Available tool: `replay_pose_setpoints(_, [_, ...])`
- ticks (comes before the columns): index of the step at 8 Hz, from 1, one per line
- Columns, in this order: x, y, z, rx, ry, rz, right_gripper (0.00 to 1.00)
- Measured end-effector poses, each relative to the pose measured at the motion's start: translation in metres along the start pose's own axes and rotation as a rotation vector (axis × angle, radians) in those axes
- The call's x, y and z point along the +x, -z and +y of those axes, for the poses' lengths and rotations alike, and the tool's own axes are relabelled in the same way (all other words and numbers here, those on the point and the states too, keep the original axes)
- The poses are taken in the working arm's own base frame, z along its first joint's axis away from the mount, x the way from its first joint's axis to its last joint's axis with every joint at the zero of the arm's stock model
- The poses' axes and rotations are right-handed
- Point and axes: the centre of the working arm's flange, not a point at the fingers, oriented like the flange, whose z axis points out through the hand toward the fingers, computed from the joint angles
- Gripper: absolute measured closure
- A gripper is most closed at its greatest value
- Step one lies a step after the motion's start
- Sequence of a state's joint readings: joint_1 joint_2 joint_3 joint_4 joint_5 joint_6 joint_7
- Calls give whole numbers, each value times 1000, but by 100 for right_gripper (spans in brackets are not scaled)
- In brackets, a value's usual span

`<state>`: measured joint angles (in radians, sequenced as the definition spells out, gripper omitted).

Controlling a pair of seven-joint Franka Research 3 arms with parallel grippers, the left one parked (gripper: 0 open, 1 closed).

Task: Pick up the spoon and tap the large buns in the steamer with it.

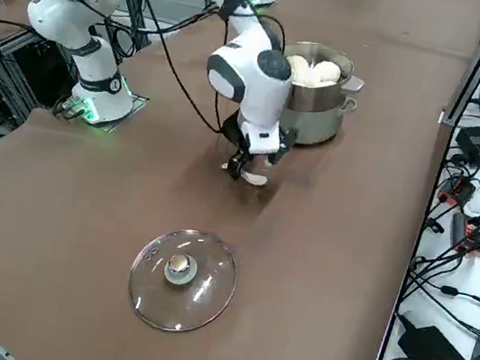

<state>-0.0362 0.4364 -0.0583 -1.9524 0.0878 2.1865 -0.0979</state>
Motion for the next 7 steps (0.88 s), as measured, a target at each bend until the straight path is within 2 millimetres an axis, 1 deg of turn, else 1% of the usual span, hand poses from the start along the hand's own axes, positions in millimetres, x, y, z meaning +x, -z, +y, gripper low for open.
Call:
replay_pose_setpoints(1, [2, 44, -5, 5, 9, 31, 0])
replay_pose_setpoints(2, [2, 95, -10, 9, 20, 74, 0])
replay_pose_setpoints(3, [-2, 148, -13, 11, 26, 128, 0])
replay_pose_setpoints(4, [-12, 195, -14, 13, 29, 164, 0])
replay_pose_setpoints(5, [-22, 230, -16, 16, 27, 184, 0])
replay_pose_setpoints(6, [-34, 261, -17, 18, 21, 214, 0])
replay_pose_setpoints(7, [-46, 286, -19, 20, 13, 241, 0])
